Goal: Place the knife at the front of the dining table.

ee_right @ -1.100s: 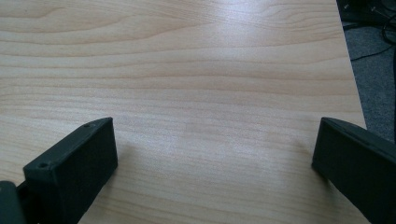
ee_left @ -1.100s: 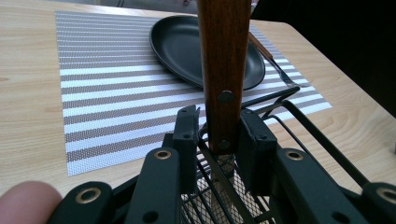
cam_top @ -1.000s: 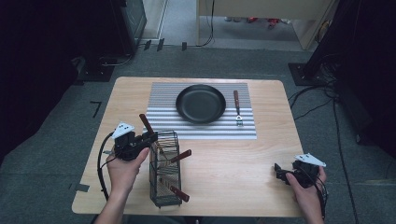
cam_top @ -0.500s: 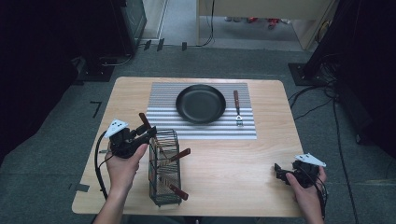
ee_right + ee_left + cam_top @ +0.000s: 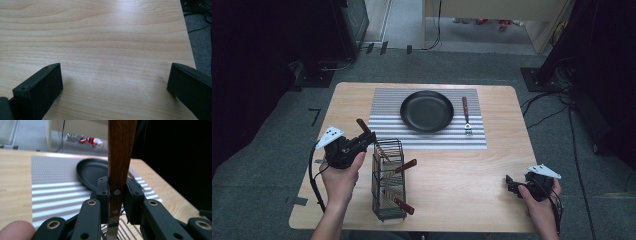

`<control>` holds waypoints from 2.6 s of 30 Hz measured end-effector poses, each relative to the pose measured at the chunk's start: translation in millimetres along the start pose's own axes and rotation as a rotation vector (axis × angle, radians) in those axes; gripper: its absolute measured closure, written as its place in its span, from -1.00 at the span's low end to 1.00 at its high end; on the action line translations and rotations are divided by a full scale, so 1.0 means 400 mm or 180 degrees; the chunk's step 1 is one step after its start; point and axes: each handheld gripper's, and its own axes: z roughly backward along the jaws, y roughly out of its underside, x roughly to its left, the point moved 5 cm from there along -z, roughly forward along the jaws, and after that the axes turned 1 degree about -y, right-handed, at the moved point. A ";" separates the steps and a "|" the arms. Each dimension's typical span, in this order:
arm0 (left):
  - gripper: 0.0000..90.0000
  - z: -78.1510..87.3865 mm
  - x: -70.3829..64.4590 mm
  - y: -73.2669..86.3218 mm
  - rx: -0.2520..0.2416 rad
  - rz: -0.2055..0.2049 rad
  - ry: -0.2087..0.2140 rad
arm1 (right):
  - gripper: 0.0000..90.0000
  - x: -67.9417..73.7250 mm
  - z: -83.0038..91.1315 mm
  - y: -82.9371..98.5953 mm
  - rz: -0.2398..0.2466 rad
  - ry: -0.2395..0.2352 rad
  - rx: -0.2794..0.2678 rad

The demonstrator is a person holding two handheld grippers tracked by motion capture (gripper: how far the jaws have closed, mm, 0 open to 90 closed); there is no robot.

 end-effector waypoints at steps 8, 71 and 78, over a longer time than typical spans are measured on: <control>0.72 0.064 0.014 -0.056 -0.0270 0.0090 0.0085 | -1.00 0.000 0.000 0.000 0.0005 0.0001 0.0000; 0.72 -0.447 0.252 -0.079 0.0569 0.0202 -0.0680 | -1.00 -0.001 0.000 0.000 0.0006 0.0000 -0.0006; 0.72 -0.534 0.285 -0.055 0.0626 0.0396 -0.0782 | -1.00 0.000 0.000 0.000 0.0002 -0.0002 -0.0004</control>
